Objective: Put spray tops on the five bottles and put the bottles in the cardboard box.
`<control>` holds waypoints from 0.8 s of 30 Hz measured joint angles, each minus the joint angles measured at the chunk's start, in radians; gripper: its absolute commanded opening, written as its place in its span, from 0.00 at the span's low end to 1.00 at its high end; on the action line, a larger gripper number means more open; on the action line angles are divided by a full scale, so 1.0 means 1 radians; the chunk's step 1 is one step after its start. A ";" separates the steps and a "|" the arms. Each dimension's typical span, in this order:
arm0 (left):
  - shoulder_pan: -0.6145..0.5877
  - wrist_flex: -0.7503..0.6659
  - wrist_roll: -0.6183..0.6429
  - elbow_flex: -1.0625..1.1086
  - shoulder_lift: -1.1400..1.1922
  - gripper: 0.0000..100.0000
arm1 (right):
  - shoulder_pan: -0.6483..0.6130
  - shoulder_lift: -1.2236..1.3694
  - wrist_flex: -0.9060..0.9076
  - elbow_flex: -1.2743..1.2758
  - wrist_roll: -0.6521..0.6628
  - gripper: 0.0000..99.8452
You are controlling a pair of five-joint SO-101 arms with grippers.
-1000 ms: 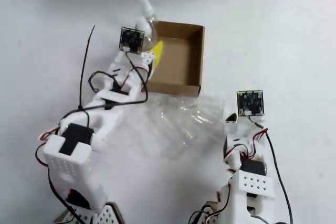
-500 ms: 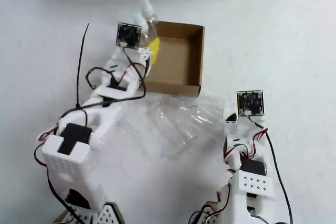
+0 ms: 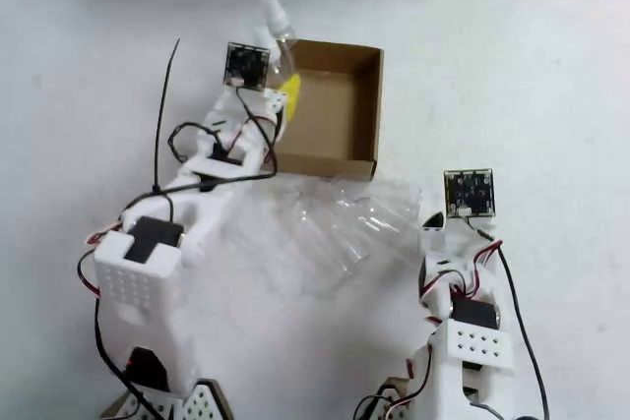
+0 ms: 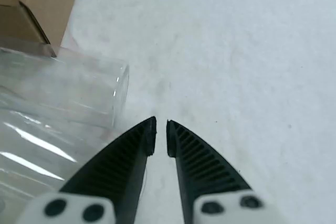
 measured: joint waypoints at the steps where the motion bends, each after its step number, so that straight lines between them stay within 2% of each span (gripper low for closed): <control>1: 0.000 0.000 0.000 0.000 0.000 0.02 | 0.000 0.000 0.000 0.000 0.000 0.02; 16: 0.000 0.000 0.000 0.000 0.000 0.03 | 0.000 0.000 0.000 0.000 0.000 0.02; 24: 0.000 0.000 0.000 0.000 0.000 0.29 | 0.000 0.000 0.000 0.000 0.000 0.02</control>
